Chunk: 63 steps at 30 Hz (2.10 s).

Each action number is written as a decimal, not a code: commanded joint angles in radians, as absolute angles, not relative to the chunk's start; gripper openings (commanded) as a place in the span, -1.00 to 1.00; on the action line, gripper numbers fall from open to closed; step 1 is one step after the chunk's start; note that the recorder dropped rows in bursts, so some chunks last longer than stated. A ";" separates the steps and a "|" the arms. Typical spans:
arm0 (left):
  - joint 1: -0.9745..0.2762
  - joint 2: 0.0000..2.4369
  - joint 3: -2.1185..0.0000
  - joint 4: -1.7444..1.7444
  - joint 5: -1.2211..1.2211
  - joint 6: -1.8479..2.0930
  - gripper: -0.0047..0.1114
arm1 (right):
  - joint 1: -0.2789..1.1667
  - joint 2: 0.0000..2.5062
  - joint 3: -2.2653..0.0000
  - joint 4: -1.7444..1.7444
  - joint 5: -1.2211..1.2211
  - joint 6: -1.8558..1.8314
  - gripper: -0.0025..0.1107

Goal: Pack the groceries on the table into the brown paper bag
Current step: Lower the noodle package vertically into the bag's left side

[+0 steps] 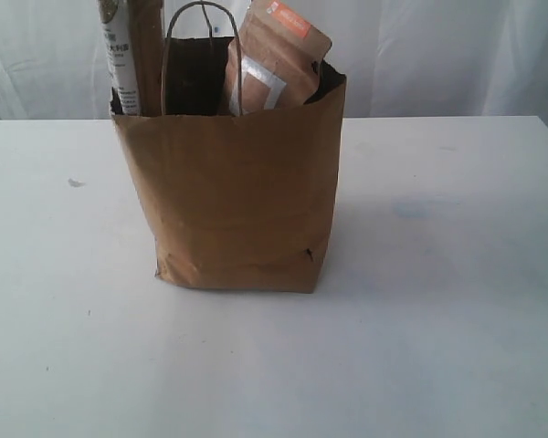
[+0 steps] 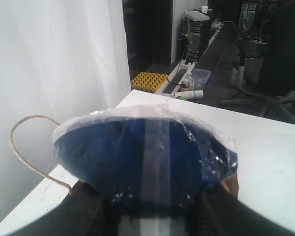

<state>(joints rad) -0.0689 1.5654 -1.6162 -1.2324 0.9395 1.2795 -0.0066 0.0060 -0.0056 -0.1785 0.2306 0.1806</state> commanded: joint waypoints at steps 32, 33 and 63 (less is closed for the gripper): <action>-0.072 1.653 -1.567 -1.248 1.041 1.272 -0.92 | -0.011 0.000 0.000 -0.181 0.224 0.183 0.00; -0.072 1.653 -1.568 -1.253 1.041 1.272 -0.92 | -0.011 0.000 0.000 -0.181 0.224 0.183 0.00; -0.072 1.653 -1.568 -1.294 1.069 1.279 -0.92 | -0.011 0.000 0.000 -0.181 0.224 0.197 0.00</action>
<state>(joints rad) -0.0689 1.6682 -1.5683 -1.2059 1.0118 1.2967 -0.0066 0.0060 -0.0056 -0.1785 0.2306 0.1951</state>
